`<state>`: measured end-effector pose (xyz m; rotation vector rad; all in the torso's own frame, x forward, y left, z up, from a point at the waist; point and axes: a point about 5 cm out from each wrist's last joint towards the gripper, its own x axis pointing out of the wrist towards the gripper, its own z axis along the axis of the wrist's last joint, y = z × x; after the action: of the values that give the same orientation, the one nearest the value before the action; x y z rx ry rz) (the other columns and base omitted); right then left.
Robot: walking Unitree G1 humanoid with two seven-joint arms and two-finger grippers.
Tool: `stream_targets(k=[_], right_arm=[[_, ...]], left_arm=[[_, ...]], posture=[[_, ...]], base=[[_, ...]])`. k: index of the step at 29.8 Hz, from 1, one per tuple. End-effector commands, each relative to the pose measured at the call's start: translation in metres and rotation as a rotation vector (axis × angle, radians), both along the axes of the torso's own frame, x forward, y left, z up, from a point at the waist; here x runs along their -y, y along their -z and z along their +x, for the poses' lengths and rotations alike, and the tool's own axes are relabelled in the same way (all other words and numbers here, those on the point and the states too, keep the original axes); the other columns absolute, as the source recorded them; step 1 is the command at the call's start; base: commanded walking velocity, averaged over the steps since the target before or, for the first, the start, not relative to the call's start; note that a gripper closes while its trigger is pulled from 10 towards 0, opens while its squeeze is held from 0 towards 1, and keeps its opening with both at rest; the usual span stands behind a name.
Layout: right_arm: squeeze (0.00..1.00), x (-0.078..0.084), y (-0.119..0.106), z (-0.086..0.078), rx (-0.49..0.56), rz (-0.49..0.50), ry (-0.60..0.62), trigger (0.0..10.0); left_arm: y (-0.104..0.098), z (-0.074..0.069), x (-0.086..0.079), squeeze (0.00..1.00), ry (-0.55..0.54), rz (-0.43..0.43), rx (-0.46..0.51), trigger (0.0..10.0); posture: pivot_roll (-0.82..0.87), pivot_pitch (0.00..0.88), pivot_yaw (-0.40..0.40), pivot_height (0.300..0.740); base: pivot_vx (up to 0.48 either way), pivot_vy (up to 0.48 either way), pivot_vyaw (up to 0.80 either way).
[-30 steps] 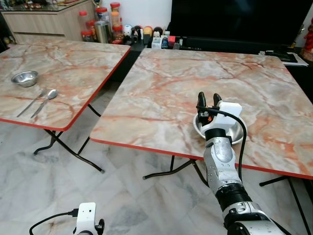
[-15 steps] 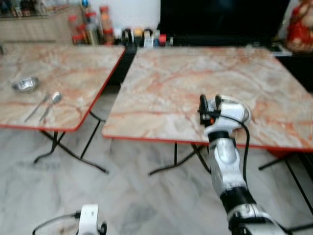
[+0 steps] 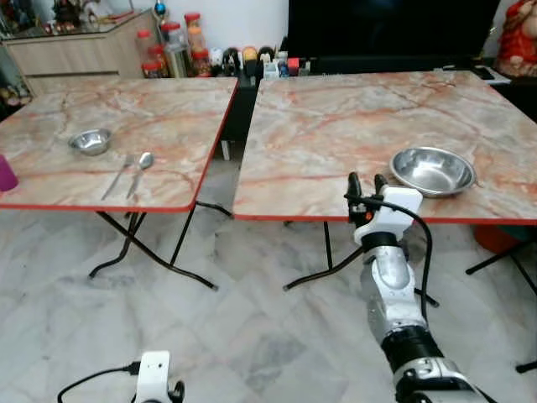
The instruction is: Setting the table
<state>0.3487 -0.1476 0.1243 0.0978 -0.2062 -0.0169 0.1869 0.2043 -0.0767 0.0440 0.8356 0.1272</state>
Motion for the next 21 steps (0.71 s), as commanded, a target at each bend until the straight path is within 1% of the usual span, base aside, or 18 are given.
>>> stream_targets(k=[1,2,5,6,11,12,13,17,18,19,20,21], right_arm=[[0.0,-0.002,0.004,0.001,-0.035,0.026,0.002,10.0],[0.0,0.0,0.005,0.0,-0.029,0.024,0.009,10.0],[0.0,0.001,0.007,-0.001,-0.035,0.018,0.008,10.0],[0.0,0.0,0.013,-0.001,-0.066,0.04,0.005,10.0],[0.0,0.002,0.023,-0.003,-0.115,0.077,0.021,10.0],[0.0,0.003,0.03,-0.005,-0.145,0.067,0.019,10.0],[0.0,0.003,0.03,-0.005,-0.145,0.067,0.019,10.0],[0.0,0.011,0.05,-0.013,-0.235,0.027,0.028,10.0],[0.0,0.015,0.058,-0.016,-0.271,0.021,0.04,10.0],[0.0,0.015,0.058,-0.016,-0.271,0.021,0.04,10.0],[0.0,0.023,0.073,-0.024,-0.342,0.017,0.063,10.0],[0.0,0.027,0.08,-0.028,-0.379,0.018,0.07,10.0]], left_arm=[[-0.001,-0.001,-0.006,0.0,-0.001,0.014,-0.001,10.0],[-0.001,-0.001,-0.006,0.0,-0.002,0.014,-0.001,10.0],[-0.001,-0.001,-0.005,0.0,-0.004,0.014,-0.001,10.0],[-0.001,-0.001,-0.006,0.0,-0.006,0.014,-0.001,10.0],[-0.001,-0.001,-0.006,0.0,-0.01,0.016,0.001,10.0],[0.0,-0.002,-0.007,0.0,-0.015,0.016,0.001,10.0],[0.0,-0.002,-0.007,0.0,-0.015,0.016,0.001,10.0],[0.0,-0.004,-0.008,0.0,-0.024,0.016,-0.002,10.0],[0.001,-0.004,-0.008,0.0,-0.026,0.015,-0.003,10.0],[0.001,-0.004,-0.008,0.0,-0.026,0.015,-0.003,10.0],[0.001,-0.005,-0.007,0.0,-0.028,0.013,-0.005,10.0],[0.001,-0.005,-0.007,0.0,-0.029,0.012,-0.005,10.0]], posture=[[-0.03,0.0,0.032,0.719],[-0.02,0.0,0.029,0.719],[-0.02,0.0,0.027,0.719],[-0.02,0.0,0.026,0.719],[-0.02,0.0,0.026,0.719],[-0.02,0.0,0.026,0.719],[-0.02,0.0,0.026,0.719],[-0.01,0.0,0.019,0.719],[-0.01,0.0,0.018,0.719],[-0.01,0.0,0.018,0.719],[-0.01,0.0,0.016,0.719],[-0.01,0.0,0.016,0.719]], base=[[0.0,0.48,-0.78],[0.0,0.48,-0.55],[0.0,0.48,0.0],[0.0,0.48,0.0],[0.0,0.48,0.0],[0.0,0.48,0.0],[0.0,0.48,0.0],[0.0,0.48,0.0],[0.0,0.48,0.0],[0.0,0.48,0.0],[0.0,0.48,0.0],[0.0,0.48,0.0]])
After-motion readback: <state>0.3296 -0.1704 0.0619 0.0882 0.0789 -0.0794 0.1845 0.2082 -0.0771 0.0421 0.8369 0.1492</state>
